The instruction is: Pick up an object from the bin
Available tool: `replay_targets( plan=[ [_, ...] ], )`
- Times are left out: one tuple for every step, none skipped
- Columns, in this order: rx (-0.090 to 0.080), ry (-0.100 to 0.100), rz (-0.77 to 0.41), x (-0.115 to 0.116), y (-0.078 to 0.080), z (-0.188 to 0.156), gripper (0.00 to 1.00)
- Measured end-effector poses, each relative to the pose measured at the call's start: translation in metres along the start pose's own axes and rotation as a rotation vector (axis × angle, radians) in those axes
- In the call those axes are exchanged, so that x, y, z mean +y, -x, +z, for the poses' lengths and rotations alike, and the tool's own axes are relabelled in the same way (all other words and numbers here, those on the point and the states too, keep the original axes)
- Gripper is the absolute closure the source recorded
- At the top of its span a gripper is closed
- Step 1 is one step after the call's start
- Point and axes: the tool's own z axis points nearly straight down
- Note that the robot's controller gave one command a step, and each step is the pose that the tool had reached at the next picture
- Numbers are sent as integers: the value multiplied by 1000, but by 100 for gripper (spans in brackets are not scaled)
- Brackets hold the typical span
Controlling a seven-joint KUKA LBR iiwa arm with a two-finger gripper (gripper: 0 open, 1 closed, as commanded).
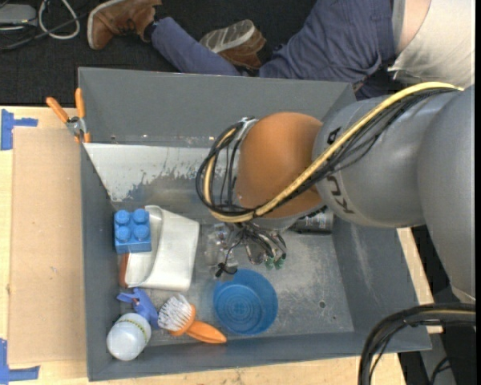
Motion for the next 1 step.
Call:
replay_targets(
  plan=[
    [-8, -1, -57, 4, -14, 24, 100]
  ],
)
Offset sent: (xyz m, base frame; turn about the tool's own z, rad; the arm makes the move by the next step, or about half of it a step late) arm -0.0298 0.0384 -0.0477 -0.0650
